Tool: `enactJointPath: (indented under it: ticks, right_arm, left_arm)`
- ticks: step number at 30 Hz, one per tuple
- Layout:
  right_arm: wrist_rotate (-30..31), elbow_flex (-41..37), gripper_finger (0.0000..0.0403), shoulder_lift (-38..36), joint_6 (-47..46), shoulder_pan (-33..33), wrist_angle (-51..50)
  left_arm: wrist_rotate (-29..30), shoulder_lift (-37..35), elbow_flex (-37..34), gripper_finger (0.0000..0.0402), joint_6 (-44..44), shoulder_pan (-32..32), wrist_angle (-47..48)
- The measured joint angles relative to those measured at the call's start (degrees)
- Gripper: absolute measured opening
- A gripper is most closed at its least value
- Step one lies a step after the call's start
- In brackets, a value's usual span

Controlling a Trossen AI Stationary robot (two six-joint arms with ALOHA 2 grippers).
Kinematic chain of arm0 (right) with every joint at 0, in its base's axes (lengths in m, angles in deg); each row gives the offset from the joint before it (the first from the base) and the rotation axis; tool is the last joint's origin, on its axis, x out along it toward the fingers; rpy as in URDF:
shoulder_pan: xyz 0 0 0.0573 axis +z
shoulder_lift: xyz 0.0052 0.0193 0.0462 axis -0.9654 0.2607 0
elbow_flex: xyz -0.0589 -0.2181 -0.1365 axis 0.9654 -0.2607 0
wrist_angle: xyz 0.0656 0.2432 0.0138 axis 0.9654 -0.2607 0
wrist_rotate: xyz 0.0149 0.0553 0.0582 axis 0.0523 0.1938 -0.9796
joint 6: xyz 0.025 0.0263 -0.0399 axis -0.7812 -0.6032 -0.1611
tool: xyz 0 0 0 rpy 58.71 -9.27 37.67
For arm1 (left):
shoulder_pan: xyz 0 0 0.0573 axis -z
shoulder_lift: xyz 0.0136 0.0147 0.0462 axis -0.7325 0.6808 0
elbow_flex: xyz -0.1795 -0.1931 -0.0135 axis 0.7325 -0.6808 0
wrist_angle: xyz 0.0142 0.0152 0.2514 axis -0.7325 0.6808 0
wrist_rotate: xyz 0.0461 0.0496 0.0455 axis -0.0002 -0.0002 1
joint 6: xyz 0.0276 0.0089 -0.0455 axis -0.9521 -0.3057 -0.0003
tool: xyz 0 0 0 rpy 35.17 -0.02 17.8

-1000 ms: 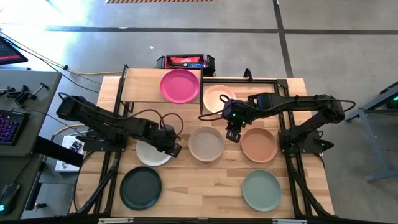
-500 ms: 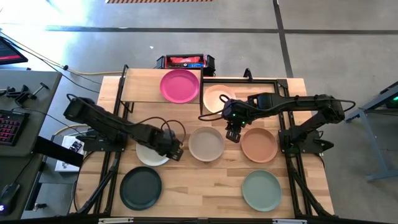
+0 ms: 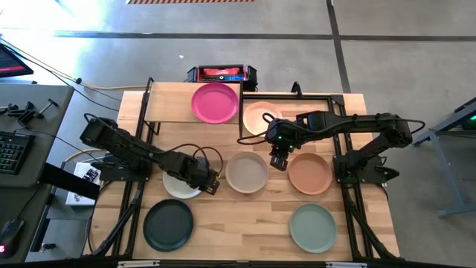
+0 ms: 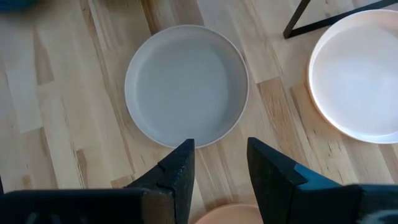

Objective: Place and stack plates onto a shelf
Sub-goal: Stack the left white plate on top of the pink plate on the shelf

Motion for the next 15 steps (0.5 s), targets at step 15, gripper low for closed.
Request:
enactJointPath:
  ticks: [15]
  right_arm:
    - [0.0,0.0,0.0126,0.0,-0.12,0.0,0.85]
  left_arm:
    - [-0.94,5.22,0.04,0.0074,0.56,1.73,-2.97]
